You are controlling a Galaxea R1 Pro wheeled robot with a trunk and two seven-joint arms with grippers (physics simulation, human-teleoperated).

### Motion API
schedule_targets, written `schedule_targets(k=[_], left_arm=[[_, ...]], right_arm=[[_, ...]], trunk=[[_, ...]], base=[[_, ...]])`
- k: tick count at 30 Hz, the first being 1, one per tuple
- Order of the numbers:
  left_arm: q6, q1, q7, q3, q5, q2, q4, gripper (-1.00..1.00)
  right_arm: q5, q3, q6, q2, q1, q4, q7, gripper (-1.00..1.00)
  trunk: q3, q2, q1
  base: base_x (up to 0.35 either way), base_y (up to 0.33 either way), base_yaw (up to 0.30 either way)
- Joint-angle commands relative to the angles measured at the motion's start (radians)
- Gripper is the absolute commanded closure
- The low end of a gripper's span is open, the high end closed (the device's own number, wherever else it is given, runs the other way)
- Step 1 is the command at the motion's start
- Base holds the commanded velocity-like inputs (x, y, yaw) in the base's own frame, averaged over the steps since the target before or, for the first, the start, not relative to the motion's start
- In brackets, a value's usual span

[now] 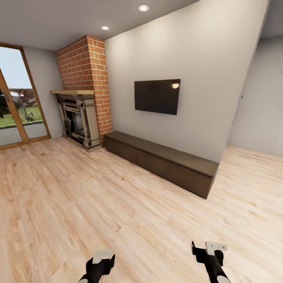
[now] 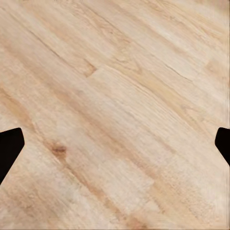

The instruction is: In the kitchen, take the popcorn bag from the countertop, put it into the microwave, and heat it until the popcorn is cooked so the cooked popcorn ends up inside the bag.

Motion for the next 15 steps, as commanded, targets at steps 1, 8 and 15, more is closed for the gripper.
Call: schedule_targets(k=[1, 8, 15], left_arm=[[-0.003, -0.001, 0.000, 0.004, 0.001, -0.001, 0.001, -1.00], [-0.003, -0.001, 0.000, 0.004, 0.001, -0.001, 0.003, -1.00], [-0.003, -0.002, 0.003, 0.004, 0.001, -0.002, 0.004, -1.00]], right_arm=[[-0.001, 0.002, -0.003, 0.000, -0.001, 0.001, -0.003, -1.00], [0.000, 0.001, -0.004, 0.000, 0.000, 0.000, -0.003, -1.00], [0.000, 0.001, -0.004, 0.000, 0.000, 0.000, -0.003, -1.00]], trunk=[[-0.001, 0.000, 0.000], [-0.002, 0.000, 0.000], [-0.002, 0.000, 0.000]], base=[[0.279, -0.119, -0.270], [0.296, -0.161, -0.168], [0.291, -0.222, -0.297]])
